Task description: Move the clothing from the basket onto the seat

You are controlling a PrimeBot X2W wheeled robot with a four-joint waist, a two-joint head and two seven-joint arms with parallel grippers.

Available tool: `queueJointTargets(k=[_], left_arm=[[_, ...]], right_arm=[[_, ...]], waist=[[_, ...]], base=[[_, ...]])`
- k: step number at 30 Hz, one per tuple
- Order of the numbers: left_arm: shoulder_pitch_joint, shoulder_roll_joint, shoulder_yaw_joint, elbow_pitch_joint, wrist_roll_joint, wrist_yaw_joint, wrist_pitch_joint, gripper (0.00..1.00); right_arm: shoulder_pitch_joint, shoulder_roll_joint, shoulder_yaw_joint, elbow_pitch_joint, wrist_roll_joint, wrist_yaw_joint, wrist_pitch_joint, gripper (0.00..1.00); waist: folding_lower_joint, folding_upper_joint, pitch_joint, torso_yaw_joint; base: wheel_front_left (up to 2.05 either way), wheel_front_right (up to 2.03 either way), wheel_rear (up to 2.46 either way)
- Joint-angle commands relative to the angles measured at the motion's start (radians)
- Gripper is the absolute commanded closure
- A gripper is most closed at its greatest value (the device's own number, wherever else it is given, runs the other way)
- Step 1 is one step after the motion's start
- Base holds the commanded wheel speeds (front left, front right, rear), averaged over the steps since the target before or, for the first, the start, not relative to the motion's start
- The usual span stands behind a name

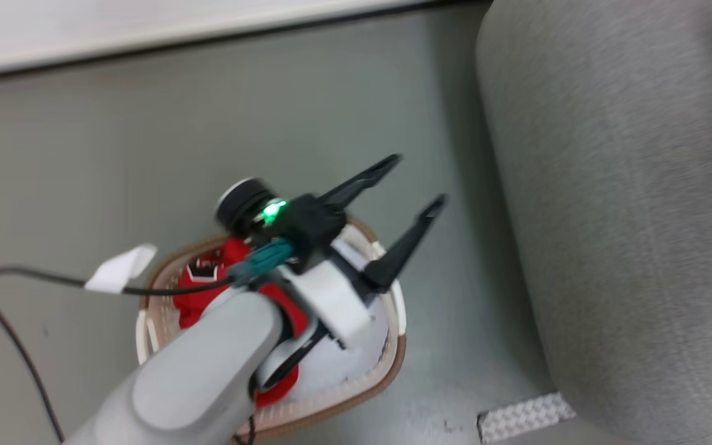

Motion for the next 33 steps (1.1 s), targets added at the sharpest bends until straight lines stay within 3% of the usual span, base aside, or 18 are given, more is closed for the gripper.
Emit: queueJointTargets(k=[1, 7, 12, 17, 27, 33], left_arm=[[0.025, 0.012, 0.010, 0.005, -0.011, 0.010, -0.015, 0.00], [0.161, 0.040, 0.061, 0.065, -0.068, 0.070, -0.091, 0.00], [0.289, 0.044, 0.121, 0.125, -0.120, 0.123, -0.149, 0.00], [0.408, 0.051, 0.165, 0.176, -0.145, 0.152, -0.170, 0.00], [0.637, 0.000, 0.336, 0.155, -0.038, 0.196, -0.174, 0.00], [0.769, -0.060, 0.467, 0.110, 0.052, 0.172, -0.174, 0.00]], right_arm=[[0.028, 0.006, 0.007, -0.017, 0.014, -0.002, -0.006, 0.00], [0.239, 0.046, 0.107, -0.215, 0.053, -0.002, -0.010, 0.00], [0.469, 0.099, 0.124, -0.406, 0.090, -0.002, -0.011, 0.00], [0.642, 0.159, 0.181, -0.521, 0.111, -0.002, -0.011, 0.00], [0.847, 0.239, 0.269, -0.580, 0.169, -0.002, -0.011, 0.00], [0.904, 0.257, 0.288, -0.539, 0.211, -0.002, -0.011, 0.00]], waist=[[-0.0001, 0.0000, -0.073, -0.026], [-0.0001, 0.0000, -0.237, -0.019], [-0.0001, 0.0000, -0.370, 0.020], [-0.0001, 0.0000, -0.464, 0.056], [-0.0001, 0.0000, -0.590, 0.149], [-0.0001, 0.0000, -0.621, 0.192]], base=[[0.00, 0.00, 0.00], [0.00, 0.00, 0.00], [0.00, 0.00, 0.00], [0.00, 0.00, 0.00], [0.00, 0.00, 0.00], [0.00, 0.00, 0.00]])
